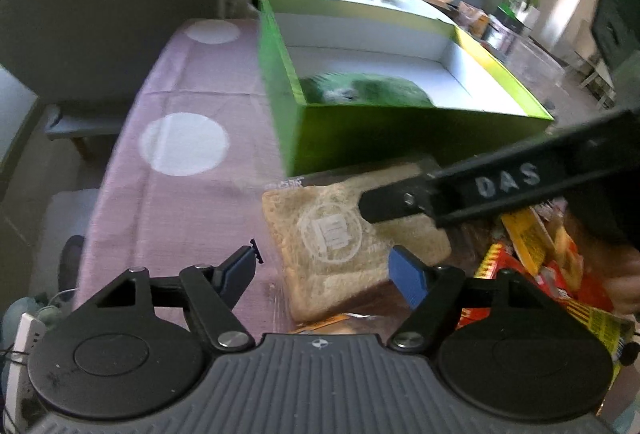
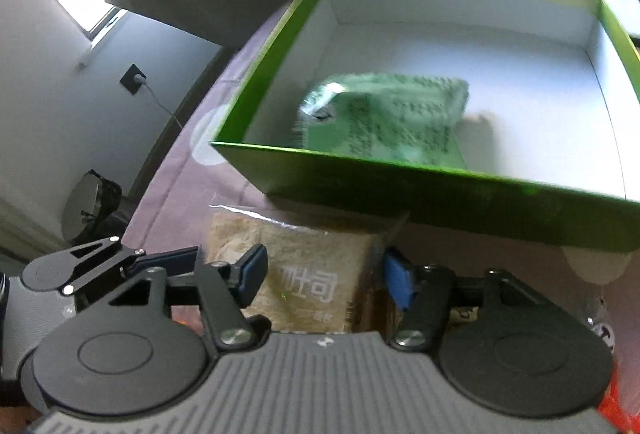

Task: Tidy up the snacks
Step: 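Grasp the bagged bread slice with the right gripper and lift, then lower the bread bag into the box beside the green packet, release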

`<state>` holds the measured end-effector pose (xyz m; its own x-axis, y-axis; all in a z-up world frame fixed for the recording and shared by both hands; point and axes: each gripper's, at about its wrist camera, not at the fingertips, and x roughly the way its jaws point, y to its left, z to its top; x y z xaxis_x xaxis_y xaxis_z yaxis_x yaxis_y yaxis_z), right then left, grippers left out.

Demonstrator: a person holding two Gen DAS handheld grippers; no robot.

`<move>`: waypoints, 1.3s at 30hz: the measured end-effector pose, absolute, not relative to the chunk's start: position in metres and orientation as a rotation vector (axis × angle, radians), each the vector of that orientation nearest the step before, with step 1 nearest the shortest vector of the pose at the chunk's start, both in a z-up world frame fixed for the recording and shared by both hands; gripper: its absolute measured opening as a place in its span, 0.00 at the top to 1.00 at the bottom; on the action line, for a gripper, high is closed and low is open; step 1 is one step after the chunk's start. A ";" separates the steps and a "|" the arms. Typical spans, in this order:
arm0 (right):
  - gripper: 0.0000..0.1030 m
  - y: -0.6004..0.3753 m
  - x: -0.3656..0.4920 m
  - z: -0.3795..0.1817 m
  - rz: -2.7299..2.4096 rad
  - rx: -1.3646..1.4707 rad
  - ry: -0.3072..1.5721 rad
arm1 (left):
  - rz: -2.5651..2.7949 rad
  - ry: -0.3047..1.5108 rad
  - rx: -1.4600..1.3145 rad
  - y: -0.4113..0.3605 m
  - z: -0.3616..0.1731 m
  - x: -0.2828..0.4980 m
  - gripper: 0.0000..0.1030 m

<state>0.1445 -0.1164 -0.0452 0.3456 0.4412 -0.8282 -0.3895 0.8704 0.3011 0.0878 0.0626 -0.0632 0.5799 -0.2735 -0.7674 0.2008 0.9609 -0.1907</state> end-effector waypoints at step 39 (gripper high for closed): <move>0.68 -0.180 0.135 0.046 0.477 0.114 0.679 | -0.357 0.631 -0.028 -0.023 0.040 0.112 0.36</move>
